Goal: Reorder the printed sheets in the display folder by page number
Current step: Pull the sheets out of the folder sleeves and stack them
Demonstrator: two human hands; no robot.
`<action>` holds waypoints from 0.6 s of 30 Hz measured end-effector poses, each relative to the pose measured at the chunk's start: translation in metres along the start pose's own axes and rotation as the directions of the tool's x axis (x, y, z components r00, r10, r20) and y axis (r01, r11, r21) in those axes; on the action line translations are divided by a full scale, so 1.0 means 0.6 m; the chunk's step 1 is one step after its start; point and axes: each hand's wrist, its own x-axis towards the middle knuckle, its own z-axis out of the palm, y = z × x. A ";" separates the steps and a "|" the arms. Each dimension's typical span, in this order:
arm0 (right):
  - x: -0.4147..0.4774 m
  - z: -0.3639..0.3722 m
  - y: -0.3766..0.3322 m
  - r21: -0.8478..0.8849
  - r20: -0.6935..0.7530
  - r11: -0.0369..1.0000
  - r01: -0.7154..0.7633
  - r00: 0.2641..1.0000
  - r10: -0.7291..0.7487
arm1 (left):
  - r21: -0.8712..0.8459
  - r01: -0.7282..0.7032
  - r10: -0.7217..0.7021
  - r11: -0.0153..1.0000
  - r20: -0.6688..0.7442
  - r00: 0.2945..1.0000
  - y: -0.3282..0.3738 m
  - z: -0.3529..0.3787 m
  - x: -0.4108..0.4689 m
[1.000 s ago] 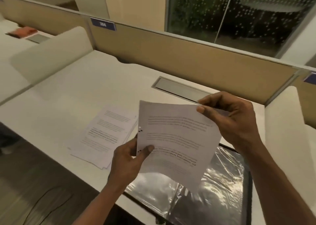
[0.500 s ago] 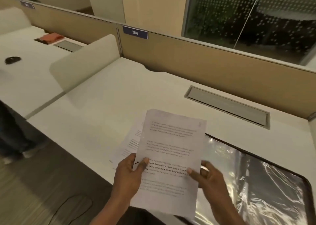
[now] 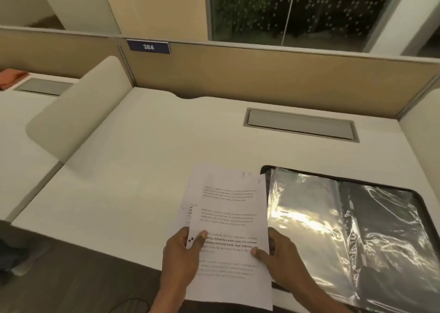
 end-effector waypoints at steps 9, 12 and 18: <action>0.067 0.043 0.010 -0.112 0.147 0.993 0.032 0.989 -0.015 | 0.213 0.045 -0.020 0.976 -0.120 0.993 -0.016 -0.011 0.012; 0.088 0.062 0.013 -0.117 0.188 0.992 0.046 0.982 -0.024 | 0.265 0.071 -0.021 0.962 -0.185 0.983 -0.016 -0.015 0.017; 0.126 0.078 0.022 -0.165 0.164 0.984 0.070 0.986 -0.042 | 0.384 0.063 0.014 0.921 -0.194 0.981 -0.001 -0.016 0.058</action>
